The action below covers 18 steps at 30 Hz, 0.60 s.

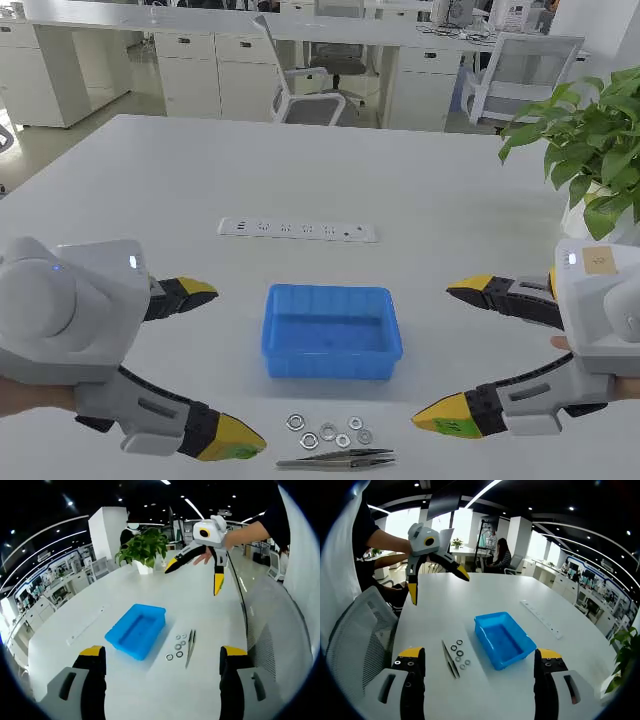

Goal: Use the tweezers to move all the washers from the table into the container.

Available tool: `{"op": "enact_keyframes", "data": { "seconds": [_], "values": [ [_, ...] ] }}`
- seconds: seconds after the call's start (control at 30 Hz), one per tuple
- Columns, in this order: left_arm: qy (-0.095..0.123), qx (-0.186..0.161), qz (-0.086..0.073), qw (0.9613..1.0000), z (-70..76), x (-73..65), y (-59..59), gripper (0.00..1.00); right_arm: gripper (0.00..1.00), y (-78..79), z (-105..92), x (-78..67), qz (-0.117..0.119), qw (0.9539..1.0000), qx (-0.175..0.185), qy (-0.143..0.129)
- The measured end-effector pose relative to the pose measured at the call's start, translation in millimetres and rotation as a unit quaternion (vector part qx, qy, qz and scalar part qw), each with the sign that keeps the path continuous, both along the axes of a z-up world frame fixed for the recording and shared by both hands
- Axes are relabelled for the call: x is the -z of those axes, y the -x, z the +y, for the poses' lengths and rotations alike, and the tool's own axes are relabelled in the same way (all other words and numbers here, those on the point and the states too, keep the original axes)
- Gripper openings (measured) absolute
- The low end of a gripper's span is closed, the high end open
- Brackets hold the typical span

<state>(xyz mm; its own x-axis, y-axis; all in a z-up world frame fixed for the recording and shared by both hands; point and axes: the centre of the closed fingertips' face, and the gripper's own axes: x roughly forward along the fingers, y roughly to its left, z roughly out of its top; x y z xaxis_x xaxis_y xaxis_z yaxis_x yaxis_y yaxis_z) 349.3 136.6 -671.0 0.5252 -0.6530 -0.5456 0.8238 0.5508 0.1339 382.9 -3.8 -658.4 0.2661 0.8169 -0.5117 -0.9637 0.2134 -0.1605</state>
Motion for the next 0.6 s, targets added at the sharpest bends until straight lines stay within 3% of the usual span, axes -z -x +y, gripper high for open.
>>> {"op": "enact_keyframes", "data": {
  "seconds": [0.6],
  "values": [
    [0.0, 0.004, 0.0, 1.0, -0.6, -4.4, -2.4, 1.0, 0.89, 1.1, -4.5, -4.4, -0.007, 0.9999, 0.012, -0.002]
  ]
}}
